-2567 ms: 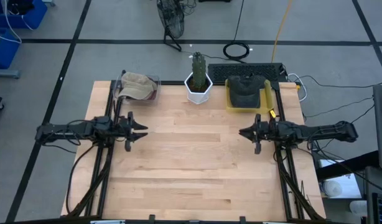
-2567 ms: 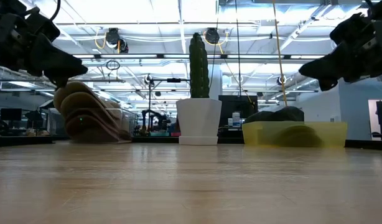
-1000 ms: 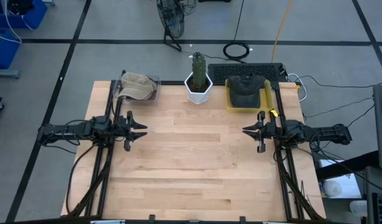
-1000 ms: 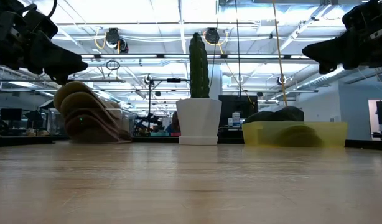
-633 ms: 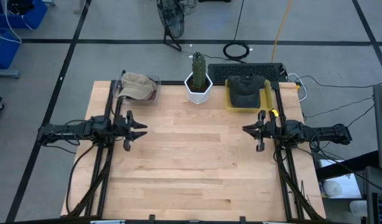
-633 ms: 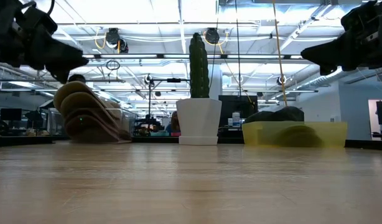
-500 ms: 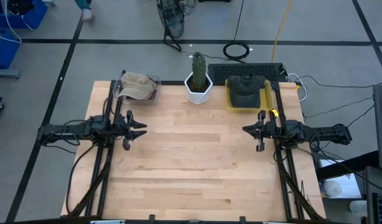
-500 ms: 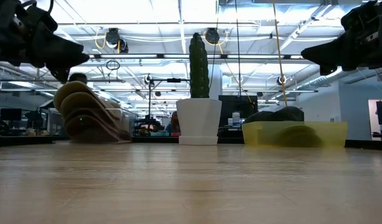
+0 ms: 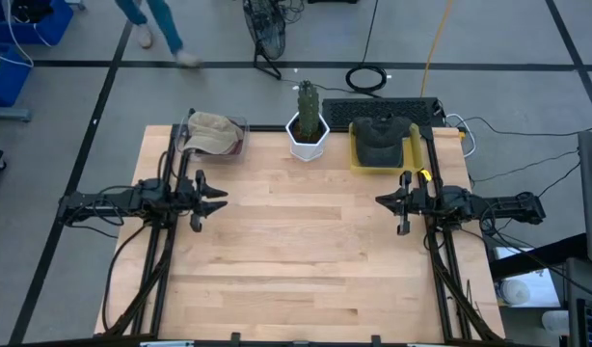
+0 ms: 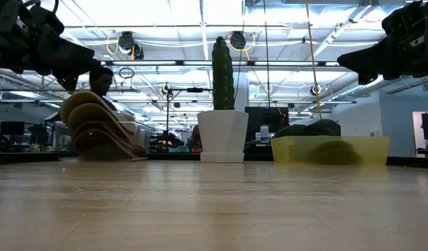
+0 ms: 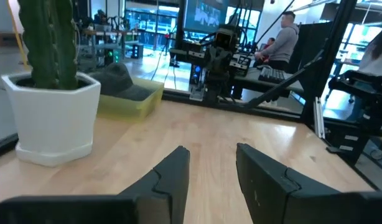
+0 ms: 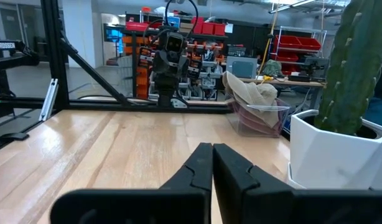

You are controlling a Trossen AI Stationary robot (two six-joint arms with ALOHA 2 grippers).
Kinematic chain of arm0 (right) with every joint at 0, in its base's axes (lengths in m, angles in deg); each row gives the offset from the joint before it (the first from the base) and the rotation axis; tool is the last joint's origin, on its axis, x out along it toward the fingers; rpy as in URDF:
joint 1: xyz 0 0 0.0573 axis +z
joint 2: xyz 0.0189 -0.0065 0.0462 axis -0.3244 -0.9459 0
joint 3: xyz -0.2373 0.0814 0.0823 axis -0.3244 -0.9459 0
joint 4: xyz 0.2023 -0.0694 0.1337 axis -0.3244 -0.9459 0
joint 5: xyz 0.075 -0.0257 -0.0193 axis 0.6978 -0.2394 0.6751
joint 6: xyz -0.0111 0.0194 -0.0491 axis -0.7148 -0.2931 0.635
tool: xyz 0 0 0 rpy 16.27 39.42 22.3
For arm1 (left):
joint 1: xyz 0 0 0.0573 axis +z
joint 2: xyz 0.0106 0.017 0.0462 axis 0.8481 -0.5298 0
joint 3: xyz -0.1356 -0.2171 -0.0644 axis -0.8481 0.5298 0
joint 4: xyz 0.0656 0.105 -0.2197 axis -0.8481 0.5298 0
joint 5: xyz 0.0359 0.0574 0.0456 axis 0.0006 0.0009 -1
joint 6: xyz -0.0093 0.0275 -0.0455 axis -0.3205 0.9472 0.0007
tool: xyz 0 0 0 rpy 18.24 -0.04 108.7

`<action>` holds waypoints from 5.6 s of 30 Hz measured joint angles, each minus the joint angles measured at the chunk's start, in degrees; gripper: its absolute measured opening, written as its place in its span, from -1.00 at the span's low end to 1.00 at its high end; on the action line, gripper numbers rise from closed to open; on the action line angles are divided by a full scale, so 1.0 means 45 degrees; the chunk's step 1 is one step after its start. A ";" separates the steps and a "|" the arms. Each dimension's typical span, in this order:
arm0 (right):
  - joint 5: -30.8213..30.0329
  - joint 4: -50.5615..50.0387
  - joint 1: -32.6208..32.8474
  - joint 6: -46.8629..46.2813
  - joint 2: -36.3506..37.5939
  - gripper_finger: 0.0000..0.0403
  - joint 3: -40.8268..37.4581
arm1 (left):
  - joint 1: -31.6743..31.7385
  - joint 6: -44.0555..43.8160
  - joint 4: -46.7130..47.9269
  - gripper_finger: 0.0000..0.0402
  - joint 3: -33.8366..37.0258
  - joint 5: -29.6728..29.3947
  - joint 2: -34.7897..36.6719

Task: Pick & Place hat
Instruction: Return to Home Position

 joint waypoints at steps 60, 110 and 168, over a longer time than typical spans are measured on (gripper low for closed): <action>0.0010 -0.0107 0.0000 -0.0005 -0.0005 -0.99 0.0000 | 0.0005 0.1581 0.1187 -0.68 -0.0029 -0.0086 0.0000; 0.0005 0.0027 0.0004 -0.0661 0.0000 -0.98 0.0000 | 0.0000 0.1489 0.1145 -0.68 -0.0024 -0.0106 0.0000; 0.0007 0.0049 0.0002 -0.0670 0.0000 -0.98 -0.0002 | 0.0000 0.1489 0.1145 -0.68 -0.0019 -0.0107 0.0000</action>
